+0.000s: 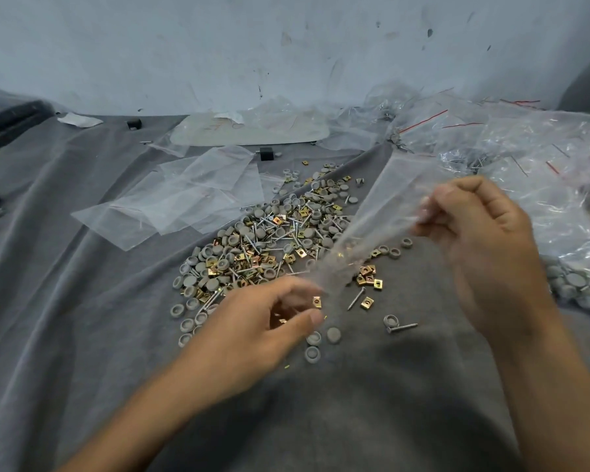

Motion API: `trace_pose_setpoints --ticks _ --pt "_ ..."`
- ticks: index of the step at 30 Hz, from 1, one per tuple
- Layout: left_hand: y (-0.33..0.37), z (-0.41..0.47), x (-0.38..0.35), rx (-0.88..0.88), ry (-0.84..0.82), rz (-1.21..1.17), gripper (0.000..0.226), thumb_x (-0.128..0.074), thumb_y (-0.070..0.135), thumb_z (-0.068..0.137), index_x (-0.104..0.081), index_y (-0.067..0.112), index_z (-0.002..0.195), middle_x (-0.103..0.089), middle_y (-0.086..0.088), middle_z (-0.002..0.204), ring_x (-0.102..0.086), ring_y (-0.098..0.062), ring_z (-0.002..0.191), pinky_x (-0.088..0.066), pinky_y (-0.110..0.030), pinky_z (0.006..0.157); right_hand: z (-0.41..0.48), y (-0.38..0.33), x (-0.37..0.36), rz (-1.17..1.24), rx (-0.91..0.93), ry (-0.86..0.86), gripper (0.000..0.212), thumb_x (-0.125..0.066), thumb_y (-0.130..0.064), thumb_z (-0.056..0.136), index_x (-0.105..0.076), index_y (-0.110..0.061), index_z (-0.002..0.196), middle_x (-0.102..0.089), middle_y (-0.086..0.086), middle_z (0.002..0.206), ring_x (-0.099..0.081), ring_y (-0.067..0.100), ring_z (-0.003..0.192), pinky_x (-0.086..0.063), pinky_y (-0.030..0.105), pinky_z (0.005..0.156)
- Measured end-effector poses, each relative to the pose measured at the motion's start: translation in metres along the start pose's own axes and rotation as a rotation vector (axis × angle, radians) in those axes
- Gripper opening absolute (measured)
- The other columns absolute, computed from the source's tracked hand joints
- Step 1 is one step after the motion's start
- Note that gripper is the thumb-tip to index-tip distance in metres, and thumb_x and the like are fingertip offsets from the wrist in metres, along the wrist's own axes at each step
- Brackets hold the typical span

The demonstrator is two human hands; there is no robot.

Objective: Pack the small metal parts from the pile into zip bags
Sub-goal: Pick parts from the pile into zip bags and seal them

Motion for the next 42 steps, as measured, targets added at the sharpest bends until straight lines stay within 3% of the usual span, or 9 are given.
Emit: trace_pose_setpoints --ticks 4,8,13,17,21,29,34,39,42 --pt "-0.002 0.012 0.003 -0.008 0.101 0.256 0.013 -0.068 0.037 0.094 -0.07 0.035 0.107 -0.07 0.025 0.092 -0.063 0.007 0.089 -0.049 -0.017 0.079 0.007 -0.014 0.027 -0.139 0.066 0.091 0.005 -0.065 -0.023 0.083 -0.064 -0.028 0.085 -0.065 -0.001 0.067 -0.059 0.018 0.064 -0.051 0.026 0.063" --pt "0.003 0.041 -0.013 -0.024 0.077 0.455 0.025 -0.061 0.041 0.096 -0.062 0.034 0.12 -0.066 0.015 0.11 -0.056 -0.006 0.105 -0.042 -0.026 0.085 0.011 -0.015 0.048 -0.248 0.081 0.169 0.03 -0.075 -0.026 0.088 -0.057 -0.033 0.111 -0.07 -0.001 0.081 -0.066 0.014 0.07 -0.057 0.028 0.068" --pt "0.001 0.073 -0.036 -0.017 0.129 0.548 0.054 -0.06 0.055 0.093 -0.051 0.025 0.136 -0.054 0.006 0.132 -0.043 -0.014 0.124 -0.038 -0.031 0.105 0.014 -0.015 0.061 -0.242 0.092 0.243 0.017 -0.081 -0.031 0.084 -0.071 -0.028 0.097 -0.073 -0.01 0.081 -0.066 0.009 0.07 -0.056 0.023 0.067" --pt "-0.003 0.09 -0.046 0.062 0.139 0.675 0.072 -0.058 0.072 0.084 -0.052 0.02 0.133 -0.052 -0.001 0.133 -0.044 -0.022 0.125 -0.04 -0.037 0.104 0.015 -0.012 0.06 -0.311 0.115 0.229 0.009 -0.078 -0.031 0.087 -0.073 -0.03 0.095 -0.073 -0.012 0.084 -0.064 0.006 0.075 -0.056 0.025 0.072" --pt "0.002 0.1 -0.055 0.038 0.128 0.638 0.058 -0.063 0.065 0.086 -0.059 0.02 0.122 -0.059 -0.002 0.12 -0.051 -0.023 0.114 -0.044 -0.036 0.092 0.014 -0.009 0.055 -0.393 0.11 0.196 0.013 -0.078 -0.032 0.087 -0.074 -0.029 0.099 -0.075 -0.007 0.089 -0.067 0.007 0.08 -0.057 0.028 0.078" --pt "0.002 0.086 -0.036 -0.009 0.085 0.646 0.016 -0.062 0.037 0.094 -0.067 0.022 0.097 -0.063 0.007 0.094 -0.058 -0.014 0.084 -0.039 -0.029 0.067 0.01 -0.007 0.045 -0.436 0.08 0.081 0.013 -0.078 -0.021 0.09 -0.075 -0.027 0.1 -0.074 -0.009 0.083 -0.064 0.006 0.073 -0.052 0.027 0.071" --pt "-0.004 0.059 -0.001 0.049 0.107 0.592 0.022 -0.068 0.038 0.092 -0.073 0.031 0.113 -0.073 0.011 0.102 -0.065 -0.011 0.094 -0.05 -0.028 0.08 0.004 -0.007 0.025 -0.492 0.047 -0.155 0.022 -0.076 -0.018 0.09 -0.077 -0.036 0.103 -0.071 -0.006 0.087 -0.063 0.006 0.074 -0.052 0.016 0.067" --pt "-0.011 0.038 0.025 0.073 0.203 0.465 0.016 -0.071 0.034 0.091 -0.077 0.034 0.106 -0.074 0.017 0.094 -0.065 0.0 0.084 -0.051 -0.025 0.079 -0.007 0.007 -0.003 -0.592 -0.011 -0.367 0.022 -0.075 -0.021 0.087 -0.077 -0.036 0.103 -0.07 -0.008 0.086 -0.065 0.012 0.08 -0.053 0.033 0.077" --pt "-0.017 0.033 0.034 0.077 0.204 0.411 0.019 -0.068 0.032 0.094 -0.075 0.034 0.112 -0.065 0.029 0.081 -0.059 0.014 0.074 -0.042 -0.005 0.07 -0.013 0.013 -0.017 -0.595 -0.019 -0.438 0.023 -0.075 -0.02 0.088 -0.077 -0.037 0.104 -0.07 -0.007 0.088 -0.066 0.013 0.084 -0.053 0.038 0.08"
Point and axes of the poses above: each hand's wrist, its own z-axis towards the middle knuckle, its own x-axis out of the back of the hand, y = z × x, the point moved 4 cm from there along z, towards the middle knuckle
